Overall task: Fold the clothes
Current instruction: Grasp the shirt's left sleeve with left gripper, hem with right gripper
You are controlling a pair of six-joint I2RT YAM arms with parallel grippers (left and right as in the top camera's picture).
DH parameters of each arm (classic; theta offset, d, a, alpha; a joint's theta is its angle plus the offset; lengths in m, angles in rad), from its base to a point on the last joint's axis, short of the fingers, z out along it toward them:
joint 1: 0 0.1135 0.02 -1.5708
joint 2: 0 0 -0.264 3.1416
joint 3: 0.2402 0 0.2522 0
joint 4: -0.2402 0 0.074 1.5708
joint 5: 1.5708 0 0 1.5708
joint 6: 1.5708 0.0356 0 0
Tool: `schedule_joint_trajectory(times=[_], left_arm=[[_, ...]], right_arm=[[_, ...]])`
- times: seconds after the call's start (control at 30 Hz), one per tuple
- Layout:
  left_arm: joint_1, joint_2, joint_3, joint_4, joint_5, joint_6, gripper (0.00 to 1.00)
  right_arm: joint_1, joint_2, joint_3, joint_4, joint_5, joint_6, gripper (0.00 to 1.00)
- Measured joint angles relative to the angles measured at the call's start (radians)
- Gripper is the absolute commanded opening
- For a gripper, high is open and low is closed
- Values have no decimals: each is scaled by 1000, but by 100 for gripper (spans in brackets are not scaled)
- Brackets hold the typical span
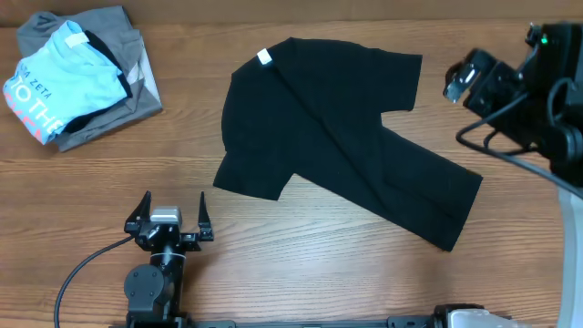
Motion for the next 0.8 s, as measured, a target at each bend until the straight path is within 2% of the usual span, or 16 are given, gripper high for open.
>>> schedule_joint_trajectory(times=[0.2,0.43,0.57,0.67,0.8], left_arm=[[0,0,0,1,27,-7,100],[0,0,0,15,116,-241,100],[0,0,-1,50,232,-370,100],[0,0,1,63,334,-417,100],[0,3,66,10,367,-417,100]], right_arm=[[0,-104,-2,-109,-44,26,100],[22,-252,-30,-192,-108,34,100],[40,-343,-106,-196,-115,35,100],[40,-409,-187,-187,-118,37,100],[40,-443,-305,-159,-120,38,100]])
